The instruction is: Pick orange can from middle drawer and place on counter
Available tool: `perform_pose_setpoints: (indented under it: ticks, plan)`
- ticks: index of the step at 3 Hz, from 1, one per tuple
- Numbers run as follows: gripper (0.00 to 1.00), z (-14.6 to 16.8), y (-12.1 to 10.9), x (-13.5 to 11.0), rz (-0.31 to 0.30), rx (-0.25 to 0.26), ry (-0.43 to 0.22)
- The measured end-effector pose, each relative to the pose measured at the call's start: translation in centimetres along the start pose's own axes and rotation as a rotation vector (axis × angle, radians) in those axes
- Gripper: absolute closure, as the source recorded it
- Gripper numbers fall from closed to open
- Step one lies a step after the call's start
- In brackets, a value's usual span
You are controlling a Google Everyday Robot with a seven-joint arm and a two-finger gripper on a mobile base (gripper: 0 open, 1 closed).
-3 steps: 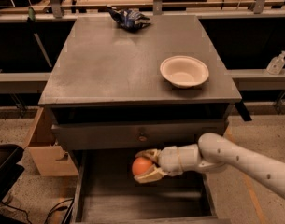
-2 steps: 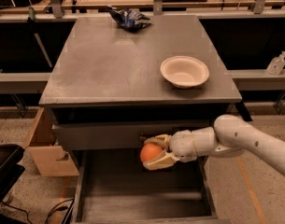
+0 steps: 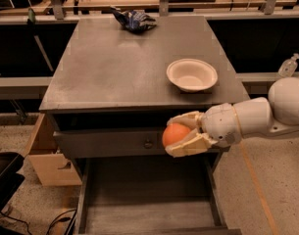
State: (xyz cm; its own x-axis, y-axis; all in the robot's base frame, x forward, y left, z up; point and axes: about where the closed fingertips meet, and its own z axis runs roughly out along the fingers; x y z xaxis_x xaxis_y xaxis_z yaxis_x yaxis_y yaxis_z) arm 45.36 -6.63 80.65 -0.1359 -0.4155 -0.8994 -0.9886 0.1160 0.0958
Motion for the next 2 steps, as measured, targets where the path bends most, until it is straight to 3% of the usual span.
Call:
perform_pose_setpoints:
  ticks: [1, 2]
  plan:
    - [1.0, -3.7, 0.6, -5.0, -0.018, 0.07, 0.009]
    - [1.0, -6.2, -1.8, -9.6, 0.004, 0.222, -0.034]
